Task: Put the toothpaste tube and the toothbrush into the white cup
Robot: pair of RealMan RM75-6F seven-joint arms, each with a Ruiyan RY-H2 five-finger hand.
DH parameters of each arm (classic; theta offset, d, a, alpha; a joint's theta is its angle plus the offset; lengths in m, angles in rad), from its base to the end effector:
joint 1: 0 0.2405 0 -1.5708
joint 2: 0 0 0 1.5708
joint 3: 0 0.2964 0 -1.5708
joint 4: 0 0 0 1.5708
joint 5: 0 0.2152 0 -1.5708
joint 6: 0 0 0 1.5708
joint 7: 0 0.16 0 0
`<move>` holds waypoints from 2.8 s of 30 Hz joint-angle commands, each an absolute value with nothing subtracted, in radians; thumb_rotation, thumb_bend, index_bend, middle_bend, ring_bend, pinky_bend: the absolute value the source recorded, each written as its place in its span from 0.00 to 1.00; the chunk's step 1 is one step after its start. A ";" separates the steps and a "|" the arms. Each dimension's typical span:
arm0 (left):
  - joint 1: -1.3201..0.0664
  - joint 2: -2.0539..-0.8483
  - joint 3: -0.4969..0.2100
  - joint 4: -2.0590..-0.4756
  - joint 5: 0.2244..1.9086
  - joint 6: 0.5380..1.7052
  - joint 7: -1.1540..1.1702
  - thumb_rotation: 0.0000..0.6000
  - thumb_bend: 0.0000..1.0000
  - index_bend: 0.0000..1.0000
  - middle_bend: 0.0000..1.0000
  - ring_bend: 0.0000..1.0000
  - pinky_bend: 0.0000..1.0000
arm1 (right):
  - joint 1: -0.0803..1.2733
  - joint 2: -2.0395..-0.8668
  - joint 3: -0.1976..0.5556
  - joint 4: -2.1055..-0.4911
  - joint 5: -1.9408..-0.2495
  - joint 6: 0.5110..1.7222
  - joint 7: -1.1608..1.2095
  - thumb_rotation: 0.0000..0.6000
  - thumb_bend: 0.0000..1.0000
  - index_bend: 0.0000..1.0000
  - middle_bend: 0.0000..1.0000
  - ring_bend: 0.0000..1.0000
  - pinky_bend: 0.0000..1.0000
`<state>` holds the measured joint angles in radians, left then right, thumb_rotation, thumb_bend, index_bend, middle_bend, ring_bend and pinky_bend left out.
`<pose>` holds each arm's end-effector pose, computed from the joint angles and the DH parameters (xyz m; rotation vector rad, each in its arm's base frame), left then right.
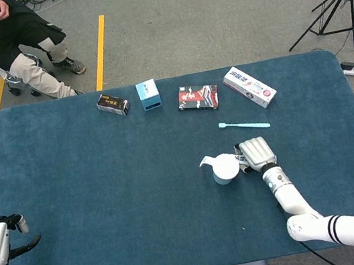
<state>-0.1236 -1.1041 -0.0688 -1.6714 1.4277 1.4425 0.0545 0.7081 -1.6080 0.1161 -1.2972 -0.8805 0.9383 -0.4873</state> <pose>-0.3410 0.2167 0.1721 -1.3682 -0.9236 -0.8827 -0.2561 -0.3915 -0.0391 1.7501 -0.9857 0.5935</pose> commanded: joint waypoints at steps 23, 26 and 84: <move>-0.125 -1.111 -0.067 -1.662 1.419 1.433 0.060 1.00 0.04 0.66 0.62 0.53 0.63 | 0.714 -1.466 0.211 -1.503 -0.914 1.043 -0.527 1.00 0.27 0.68 1.00 1.00 1.00; -0.126 -1.112 -0.066 -1.661 1.420 1.431 0.060 1.00 0.04 0.66 0.62 0.53 0.63 | 0.718 -1.440 0.231 -1.548 -0.919 1.064 -0.532 1.00 0.27 0.68 1.00 1.00 1.00; -0.129 -1.130 -0.057 -1.645 1.424 1.421 0.079 1.00 0.04 0.66 0.62 0.53 0.63 | 0.785 -1.200 0.335 -2.076 -0.782 1.221 -0.612 1.00 0.30 0.70 1.00 1.00 1.00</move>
<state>-0.1291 -1.1305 -0.0569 -1.6447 1.4242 1.4212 0.0791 0.7834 -1.2024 0.3368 -2.0719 -0.7861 1.2216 -0.6117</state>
